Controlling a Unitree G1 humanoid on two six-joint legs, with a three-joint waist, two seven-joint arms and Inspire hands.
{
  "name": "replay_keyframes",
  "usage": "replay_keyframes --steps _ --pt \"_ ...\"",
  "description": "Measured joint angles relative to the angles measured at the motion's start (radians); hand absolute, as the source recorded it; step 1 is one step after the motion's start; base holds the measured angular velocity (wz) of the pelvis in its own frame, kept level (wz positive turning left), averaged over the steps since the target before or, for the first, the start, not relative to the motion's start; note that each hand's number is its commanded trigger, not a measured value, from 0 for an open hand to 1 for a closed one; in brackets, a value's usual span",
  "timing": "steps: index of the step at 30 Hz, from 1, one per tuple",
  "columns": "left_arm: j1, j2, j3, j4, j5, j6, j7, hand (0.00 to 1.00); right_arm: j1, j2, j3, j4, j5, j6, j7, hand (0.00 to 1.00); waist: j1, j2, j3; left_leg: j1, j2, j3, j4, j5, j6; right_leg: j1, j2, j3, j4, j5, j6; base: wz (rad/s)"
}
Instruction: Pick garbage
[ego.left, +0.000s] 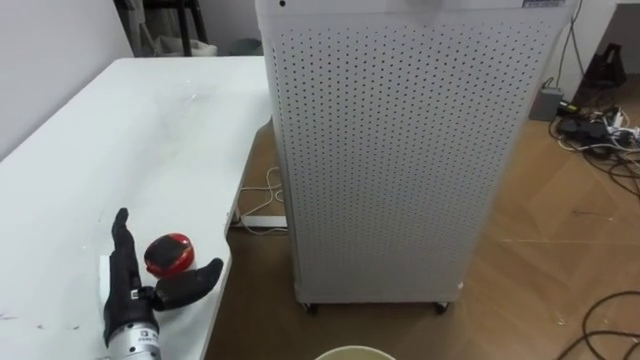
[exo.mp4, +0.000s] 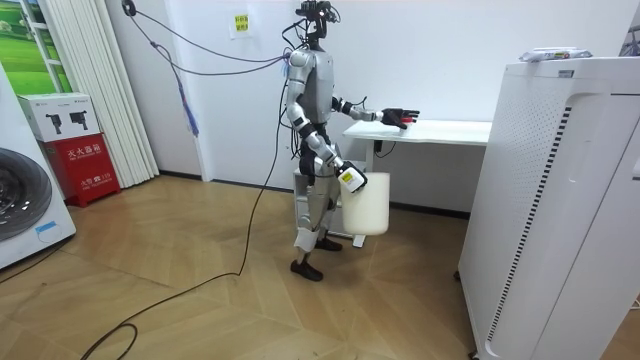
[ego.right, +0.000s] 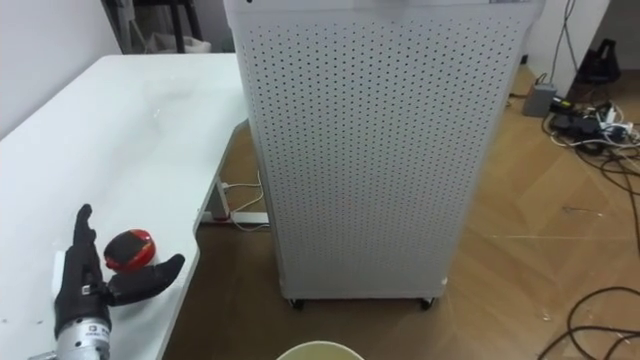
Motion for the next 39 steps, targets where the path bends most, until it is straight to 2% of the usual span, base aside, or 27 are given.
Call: replay_keyframes --steps 1,2,3,4,7,18,30,39 --pt "0.000 0.000 0.000 0.000 -0.014 0.004 -0.002 0.00 0.000 0.000 0.000 0.000 0.000 0.004 0.000 1.00 0.000 0.000 0.0000 0.002 0.000 0.001 0.000 0.000 0.000 0.002 0.000 0.000 0.000 0.000 0.000 0.00" --pt "0.000 0.000 0.000 0.002 -0.017 0.006 -0.003 0.48 0.000 0.000 0.000 0.000 0.000 0.008 0.000 1.00 0.000 0.000 0.0000 0.002 0.000 0.001 0.000 0.000 0.000 0.002 0.000 0.000 0.000 0.000 0.000 0.00" --pt "0.000 0.000 0.000 0.013 -0.017 0.008 -0.008 0.69 0.001 0.000 0.000 0.000 0.000 0.014 0.000 1.00 0.000 0.000 0.0001 0.007 0.000 0.003 -0.002 0.000 0.000 0.005 0.000 0.001 0.000 0.000 0.000 -0.04" --pt "0.000 0.000 0.000 0.036 -0.017 0.012 -0.016 0.99 0.002 0.001 0.000 0.003 0.000 0.020 0.000 1.00 0.000 0.000 0.0002 0.017 0.000 0.006 -0.006 0.000 0.000 0.011 0.000 0.003 0.000 0.000 0.000 -0.04" --pt "0.000 0.000 -0.003 0.075 -0.016 0.039 -0.030 1.00 0.011 0.001 0.000 0.005 0.001 0.021 -0.001 1.00 0.000 -0.002 0.0009 0.025 0.001 0.010 -0.006 0.000 0.000 0.015 0.000 0.005 -0.001 0.000 0.001 -0.01" --pt "-0.002 0.014 0.039 0.075 -0.016 0.055 -0.029 1.00 0.014 0.000 0.000 0.012 0.001 0.063 -0.008 1.00 0.002 -0.001 0.0006 0.026 0.001 0.014 -0.005 -0.001 0.001 0.013 -0.001 0.007 0.000 0.000 0.001 0.00" --pt "-0.002 0.013 0.043 0.076 -0.016 0.070 -0.034 1.00 0.007 0.000 0.000 0.008 0.001 0.064 -0.010 1.00 0.003 0.003 -0.0003 0.026 0.001 0.016 -0.006 0.000 0.001 0.013 -0.001 0.005 0.001 0.000 0.001 0.00" --pt "-0.003 0.014 0.005 0.075 -0.016 0.080 -0.041 1.00 -0.014 0.001 0.001 -0.010 0.003 0.064 -0.020 1.00 -0.002 0.002 0.0002 0.022 -0.002 0.013 -0.005 0.000 0.001 0.009 -0.004 0.004 0.002 -0.001 0.003 0.01"
